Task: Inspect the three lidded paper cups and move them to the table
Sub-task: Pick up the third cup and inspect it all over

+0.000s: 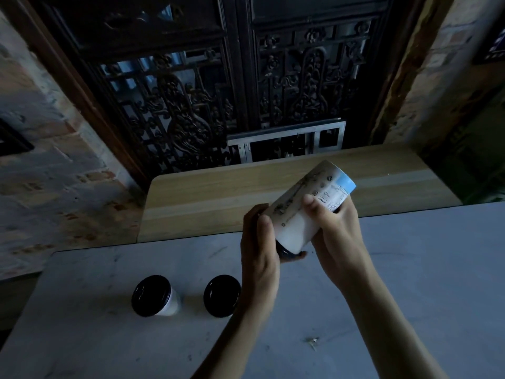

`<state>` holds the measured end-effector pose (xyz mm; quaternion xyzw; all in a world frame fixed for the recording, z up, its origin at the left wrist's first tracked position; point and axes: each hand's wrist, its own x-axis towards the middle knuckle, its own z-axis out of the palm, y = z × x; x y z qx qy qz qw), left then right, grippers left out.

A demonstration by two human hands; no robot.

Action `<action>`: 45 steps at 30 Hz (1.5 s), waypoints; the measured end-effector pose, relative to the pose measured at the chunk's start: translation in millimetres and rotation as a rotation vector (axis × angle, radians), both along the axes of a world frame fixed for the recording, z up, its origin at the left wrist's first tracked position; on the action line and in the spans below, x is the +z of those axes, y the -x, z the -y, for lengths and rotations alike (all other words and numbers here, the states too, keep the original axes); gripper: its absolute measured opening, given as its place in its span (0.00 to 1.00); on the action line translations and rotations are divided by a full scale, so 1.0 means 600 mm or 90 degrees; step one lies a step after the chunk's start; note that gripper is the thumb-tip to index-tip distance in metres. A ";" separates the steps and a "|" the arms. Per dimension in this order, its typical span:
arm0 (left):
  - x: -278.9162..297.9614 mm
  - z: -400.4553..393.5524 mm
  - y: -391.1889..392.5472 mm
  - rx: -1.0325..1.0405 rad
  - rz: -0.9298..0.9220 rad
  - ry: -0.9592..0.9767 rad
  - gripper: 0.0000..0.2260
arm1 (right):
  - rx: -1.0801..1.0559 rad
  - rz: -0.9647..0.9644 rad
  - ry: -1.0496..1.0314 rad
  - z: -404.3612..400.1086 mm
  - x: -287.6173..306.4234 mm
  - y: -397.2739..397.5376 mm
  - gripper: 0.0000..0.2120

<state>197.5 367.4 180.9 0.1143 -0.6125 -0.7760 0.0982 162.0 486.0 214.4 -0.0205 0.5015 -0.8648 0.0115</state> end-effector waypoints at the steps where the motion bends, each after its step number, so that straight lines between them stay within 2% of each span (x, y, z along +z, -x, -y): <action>1: -0.003 -0.001 -0.002 0.018 -0.054 0.062 0.25 | -0.004 0.002 0.007 0.001 -0.001 0.000 0.23; 3: -0.010 -0.002 -0.005 0.044 -0.126 0.140 0.21 | -0.009 0.008 0.021 0.003 0.000 0.000 0.24; 5: -0.014 0.000 -0.004 0.043 -0.128 0.129 0.20 | -0.008 0.010 0.025 0.002 0.000 0.000 0.24; 10: 0.012 0.002 0.003 -0.088 0.123 -0.211 0.24 | 0.014 -0.026 -0.010 -0.004 0.003 -0.001 0.26; 13: 0.009 0.012 0.006 -0.127 0.148 -0.267 0.27 | 0.037 -0.037 -0.006 -0.005 0.004 0.000 0.25; 15: 0.006 0.010 0.006 -0.121 0.150 -0.242 0.28 | 0.040 -0.034 0.000 -0.006 0.002 -0.001 0.20; 18: 0.006 0.003 0.006 -0.053 0.118 -0.143 0.30 | 0.023 -0.016 -0.003 -0.003 -0.001 -0.004 0.13; 22: -0.003 -0.001 -0.004 0.051 -0.128 0.214 0.32 | 0.009 0.006 0.026 0.002 -0.001 -0.006 0.14; 23: -0.003 -0.002 -0.006 0.052 -0.156 0.247 0.34 | 0.003 0.009 0.033 0.002 -0.002 -0.006 0.15; 24: 0.000 -0.003 -0.007 0.044 -0.164 0.250 0.34 | -0.002 0.009 0.042 0.002 -0.003 -0.006 0.17; 26: -0.009 -0.003 -0.005 0.037 -0.166 0.230 0.27 | -0.001 0.002 0.057 0.001 -0.005 -0.005 0.21; 27: -0.012 -0.002 -0.005 0.036 -0.151 0.191 0.25 | 0.001 0.000 0.060 0.000 -0.007 -0.004 0.21; 31: 0.010 -0.001 -0.004 -0.045 0.054 -0.117 0.33 | 0.027 -0.030 0.037 -0.004 -0.007 -0.003 0.18; 34: 0.012 0.001 0.002 -0.082 0.106 -0.176 0.25 | 0.068 -0.062 0.053 -0.008 -0.003 -0.006 0.16; 37: 0.013 0.000 0.001 -0.047 0.083 -0.123 0.30 | 0.063 -0.048 0.062 -0.008 -0.005 -0.005 0.22; 41: 0.002 -0.003 -0.013 0.039 -0.136 0.196 0.27 | 0.018 -0.023 0.074 -0.002 -0.016 -0.005 0.24; 43: 0.011 -0.007 -0.021 0.014 -0.145 0.209 0.31 | 0.006 -0.018 0.080 0.000 -0.016 -0.007 0.25; 45: 0.007 -0.005 -0.020 0.001 -0.153 0.187 0.25 | 0.011 -0.021 0.083 0.001 -0.015 -0.009 0.22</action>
